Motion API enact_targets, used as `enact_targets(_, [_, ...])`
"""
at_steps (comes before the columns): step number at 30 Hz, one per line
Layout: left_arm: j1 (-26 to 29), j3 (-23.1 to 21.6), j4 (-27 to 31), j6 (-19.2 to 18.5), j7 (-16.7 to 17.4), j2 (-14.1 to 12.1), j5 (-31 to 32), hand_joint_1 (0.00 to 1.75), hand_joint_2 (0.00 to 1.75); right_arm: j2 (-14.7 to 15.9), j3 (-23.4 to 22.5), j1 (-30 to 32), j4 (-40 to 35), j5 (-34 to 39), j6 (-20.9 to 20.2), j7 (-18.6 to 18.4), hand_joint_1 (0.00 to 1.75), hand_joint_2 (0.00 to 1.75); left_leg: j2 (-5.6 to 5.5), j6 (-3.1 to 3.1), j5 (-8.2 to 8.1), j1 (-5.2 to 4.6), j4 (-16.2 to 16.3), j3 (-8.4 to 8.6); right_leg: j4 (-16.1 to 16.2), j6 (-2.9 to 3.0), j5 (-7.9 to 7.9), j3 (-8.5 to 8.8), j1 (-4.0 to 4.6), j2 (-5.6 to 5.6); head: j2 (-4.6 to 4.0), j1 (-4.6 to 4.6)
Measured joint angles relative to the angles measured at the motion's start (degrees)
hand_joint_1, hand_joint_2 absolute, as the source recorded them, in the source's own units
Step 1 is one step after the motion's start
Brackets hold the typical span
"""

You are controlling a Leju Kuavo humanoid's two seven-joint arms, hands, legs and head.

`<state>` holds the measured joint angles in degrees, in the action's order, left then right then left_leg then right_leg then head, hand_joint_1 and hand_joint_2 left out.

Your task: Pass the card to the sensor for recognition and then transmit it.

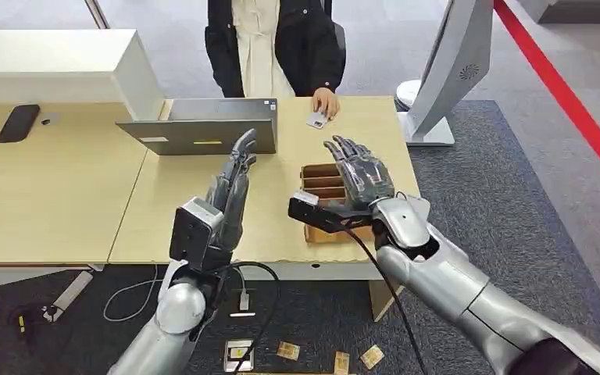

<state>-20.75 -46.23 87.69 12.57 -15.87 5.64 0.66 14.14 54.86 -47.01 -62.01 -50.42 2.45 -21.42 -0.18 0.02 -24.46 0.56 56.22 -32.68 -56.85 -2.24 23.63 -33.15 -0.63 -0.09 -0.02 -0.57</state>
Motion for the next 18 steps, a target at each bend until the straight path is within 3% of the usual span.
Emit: enact_targets(18, [-0.49,-0.04,-0.13,0.22,0.02,0.41,0.2,0.0,0.0,-2.34,3.41,-5.35,13.06,-2.19,-0.13,0.0,0.0,1.75,0.0,0.0,0.0,0.0,0.0,0.0,0.0,0.0,0.0,0.0,0.0,0.0,0.0,0.02])
